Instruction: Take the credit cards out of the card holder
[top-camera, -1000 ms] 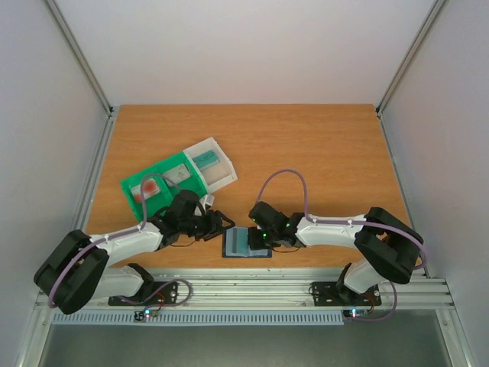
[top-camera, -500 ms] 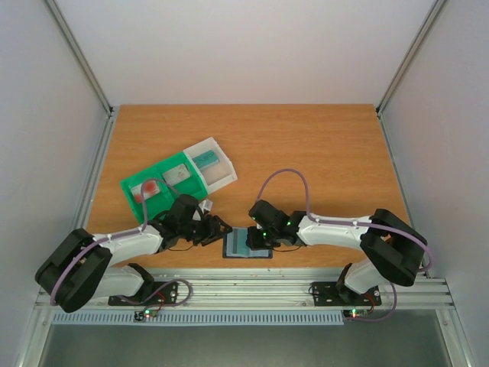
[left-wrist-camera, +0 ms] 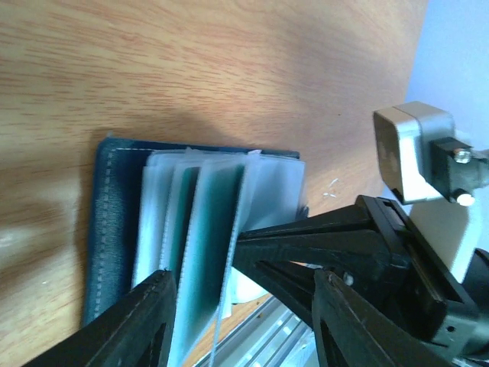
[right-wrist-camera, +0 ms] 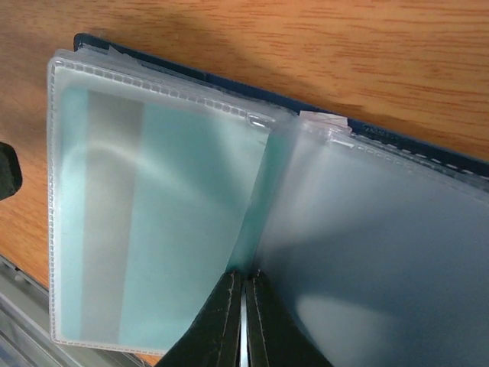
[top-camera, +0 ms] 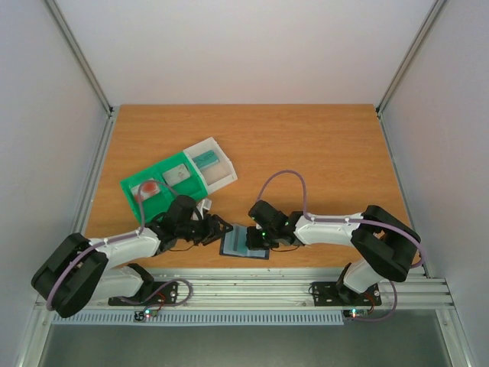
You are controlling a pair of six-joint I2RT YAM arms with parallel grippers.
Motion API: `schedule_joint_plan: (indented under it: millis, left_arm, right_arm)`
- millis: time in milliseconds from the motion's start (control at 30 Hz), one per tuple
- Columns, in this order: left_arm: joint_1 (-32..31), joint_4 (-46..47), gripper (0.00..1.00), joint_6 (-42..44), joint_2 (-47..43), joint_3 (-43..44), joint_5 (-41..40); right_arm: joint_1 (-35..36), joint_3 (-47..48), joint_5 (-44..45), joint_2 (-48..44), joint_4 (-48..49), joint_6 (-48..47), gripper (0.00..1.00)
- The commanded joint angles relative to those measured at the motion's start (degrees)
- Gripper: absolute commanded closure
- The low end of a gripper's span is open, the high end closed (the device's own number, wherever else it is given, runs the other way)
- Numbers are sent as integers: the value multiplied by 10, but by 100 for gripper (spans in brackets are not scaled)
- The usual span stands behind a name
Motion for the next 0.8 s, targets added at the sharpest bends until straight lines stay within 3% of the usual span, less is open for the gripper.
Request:
schedule_joint_plan:
  millis: [0, 333, 767]
  left_arm:
    - [-3, 56, 50, -8, -16, -1, 15]
    - [-5, 83, 53, -8, 8, 4, 26]
    - [-26, 142, 67, -14, 89, 13, 25]
  right_arm:
    - [-4, -18, 9, 8, -6, 8, 96]
    - [-4, -21, 7, 6, -1, 7, 96]
    - [-6, -24, 8, 3, 0, 6, 96]
